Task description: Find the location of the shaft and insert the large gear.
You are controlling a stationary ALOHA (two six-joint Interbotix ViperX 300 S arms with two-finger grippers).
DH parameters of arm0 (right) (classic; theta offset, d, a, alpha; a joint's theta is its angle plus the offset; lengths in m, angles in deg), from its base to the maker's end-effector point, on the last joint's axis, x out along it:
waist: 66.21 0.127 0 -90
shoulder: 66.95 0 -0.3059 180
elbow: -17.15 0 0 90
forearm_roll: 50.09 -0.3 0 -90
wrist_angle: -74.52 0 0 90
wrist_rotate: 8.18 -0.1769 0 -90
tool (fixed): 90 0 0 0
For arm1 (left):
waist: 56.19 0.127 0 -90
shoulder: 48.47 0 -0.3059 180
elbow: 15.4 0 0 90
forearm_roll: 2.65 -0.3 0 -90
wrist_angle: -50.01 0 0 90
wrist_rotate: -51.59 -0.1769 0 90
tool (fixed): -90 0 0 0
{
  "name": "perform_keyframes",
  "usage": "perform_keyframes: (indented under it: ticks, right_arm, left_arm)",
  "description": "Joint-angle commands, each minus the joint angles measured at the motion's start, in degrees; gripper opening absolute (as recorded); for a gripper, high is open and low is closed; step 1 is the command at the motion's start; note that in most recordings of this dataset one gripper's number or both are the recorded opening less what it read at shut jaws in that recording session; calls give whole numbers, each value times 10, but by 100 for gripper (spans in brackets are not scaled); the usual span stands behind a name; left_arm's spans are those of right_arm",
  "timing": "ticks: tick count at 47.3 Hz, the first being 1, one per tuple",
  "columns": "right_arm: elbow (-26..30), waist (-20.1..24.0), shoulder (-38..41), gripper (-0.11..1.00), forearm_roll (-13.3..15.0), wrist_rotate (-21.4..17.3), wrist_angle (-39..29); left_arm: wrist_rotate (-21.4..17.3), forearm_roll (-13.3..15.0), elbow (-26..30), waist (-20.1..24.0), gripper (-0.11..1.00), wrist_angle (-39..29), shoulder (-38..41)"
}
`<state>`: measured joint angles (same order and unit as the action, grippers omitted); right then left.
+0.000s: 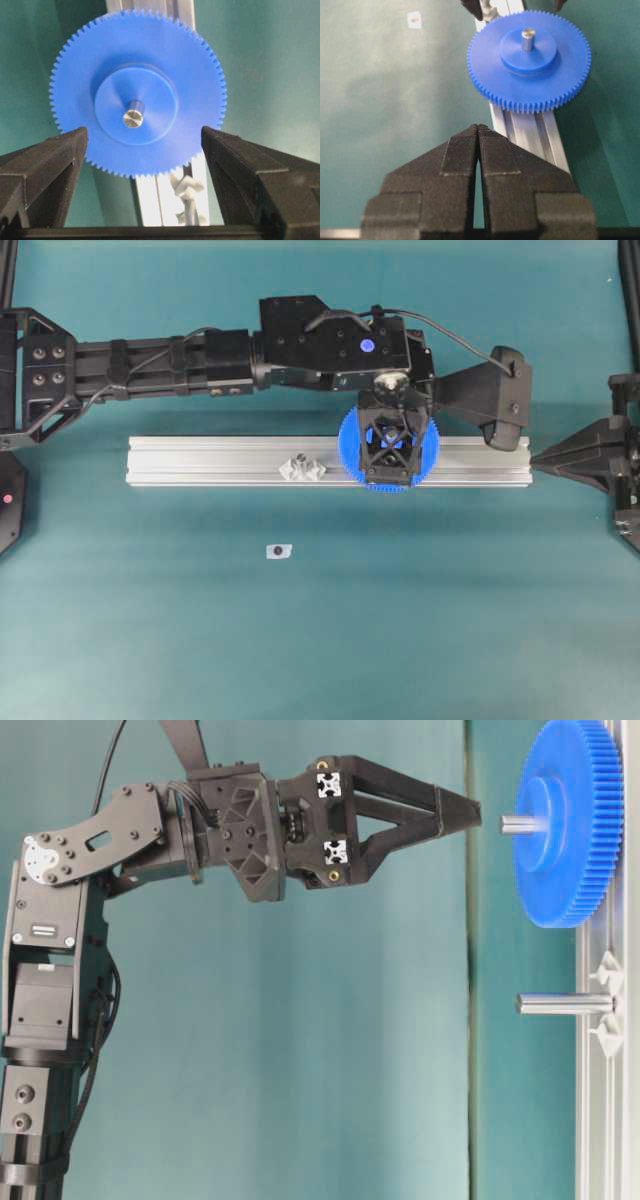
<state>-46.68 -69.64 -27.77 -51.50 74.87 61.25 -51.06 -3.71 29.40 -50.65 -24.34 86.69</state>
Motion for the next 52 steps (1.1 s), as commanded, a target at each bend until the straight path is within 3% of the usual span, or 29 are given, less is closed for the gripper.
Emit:
perform_keyframes:
  ticks: [1,35,52]
  right_arm:
    - [5,-1,3,1,0,-7,2]
    - [5,-1,4,1,1,-7,2]
    - [5,-1,3,1,1,-7,2]
  left_arm:
    - [2,-2,18,-3,88,0,-30]
    - [11,-2,76,-9,88,-30,-29]
    - [12,-2,80,-9,88,-44,-25]
